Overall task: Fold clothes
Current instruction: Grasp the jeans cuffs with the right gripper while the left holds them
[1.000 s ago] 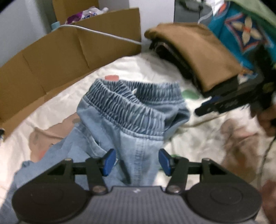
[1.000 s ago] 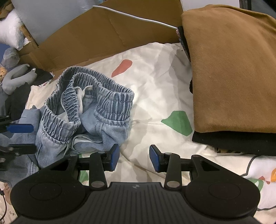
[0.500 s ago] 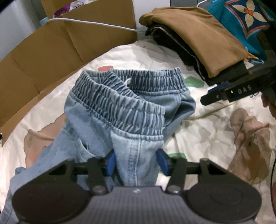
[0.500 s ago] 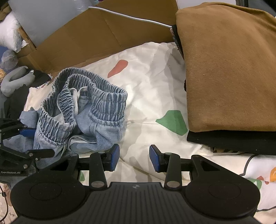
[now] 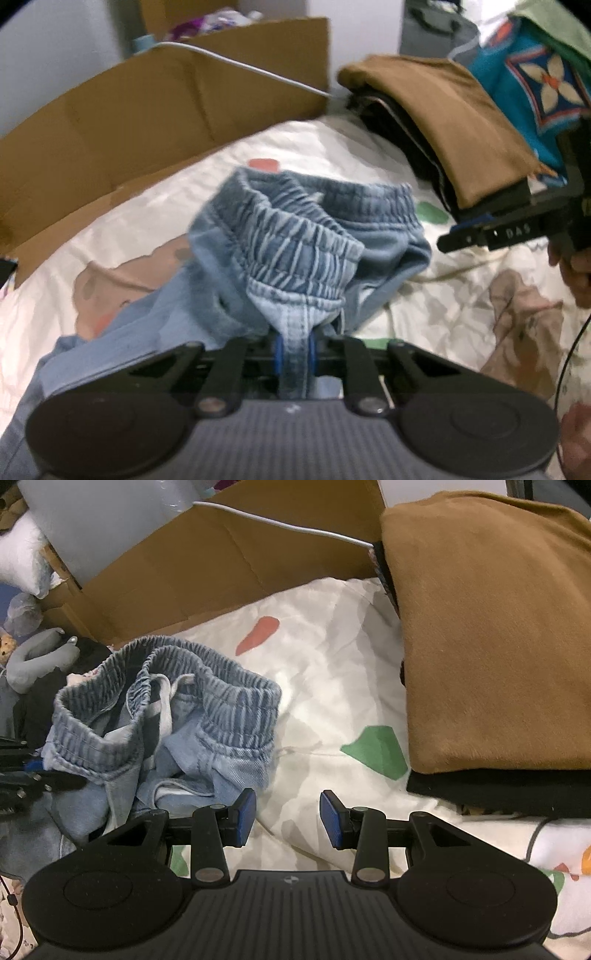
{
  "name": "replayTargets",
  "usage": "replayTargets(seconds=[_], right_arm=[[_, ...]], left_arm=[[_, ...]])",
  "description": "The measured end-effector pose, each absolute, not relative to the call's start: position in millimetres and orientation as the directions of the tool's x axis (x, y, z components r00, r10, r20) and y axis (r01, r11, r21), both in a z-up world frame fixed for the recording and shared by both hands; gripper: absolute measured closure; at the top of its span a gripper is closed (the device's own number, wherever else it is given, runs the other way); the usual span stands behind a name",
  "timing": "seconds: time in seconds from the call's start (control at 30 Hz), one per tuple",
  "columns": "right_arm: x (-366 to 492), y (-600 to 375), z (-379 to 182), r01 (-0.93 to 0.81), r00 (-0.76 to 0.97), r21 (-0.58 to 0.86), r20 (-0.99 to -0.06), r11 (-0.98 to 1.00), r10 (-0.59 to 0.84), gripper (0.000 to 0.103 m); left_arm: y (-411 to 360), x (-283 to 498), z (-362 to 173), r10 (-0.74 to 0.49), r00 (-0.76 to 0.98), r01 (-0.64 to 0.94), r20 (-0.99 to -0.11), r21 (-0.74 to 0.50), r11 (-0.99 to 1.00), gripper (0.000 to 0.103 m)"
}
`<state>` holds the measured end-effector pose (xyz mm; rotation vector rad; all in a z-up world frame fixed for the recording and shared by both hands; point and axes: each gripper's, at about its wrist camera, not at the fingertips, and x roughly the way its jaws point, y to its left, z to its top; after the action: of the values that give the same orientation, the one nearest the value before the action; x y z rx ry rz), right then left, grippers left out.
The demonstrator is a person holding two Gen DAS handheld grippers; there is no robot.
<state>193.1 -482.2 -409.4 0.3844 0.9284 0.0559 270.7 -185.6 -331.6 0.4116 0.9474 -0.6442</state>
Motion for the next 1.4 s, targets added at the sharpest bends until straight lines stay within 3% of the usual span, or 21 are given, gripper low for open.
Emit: replayTargets(seconds=[0.97, 1.4], right_arm=[[246.1, -447.6, -450.0, 0.036, 0.599, 0.336, -0.761, 0.941, 0.249, 0.058], [260.4, -452.4, -459.8, -0.017, 0.605, 0.342, -0.744, 0.940, 0.281, 0.049]], left_arm=[[-149.3, 276.3, -319.0, -0.386, 0.431, 0.611, -0.816, -0.051, 0.790, 0.089], [-151.6, 276.1, -321.1, -0.401, 0.426, 0.612, -0.811, -0.068, 0.788, 0.090]])
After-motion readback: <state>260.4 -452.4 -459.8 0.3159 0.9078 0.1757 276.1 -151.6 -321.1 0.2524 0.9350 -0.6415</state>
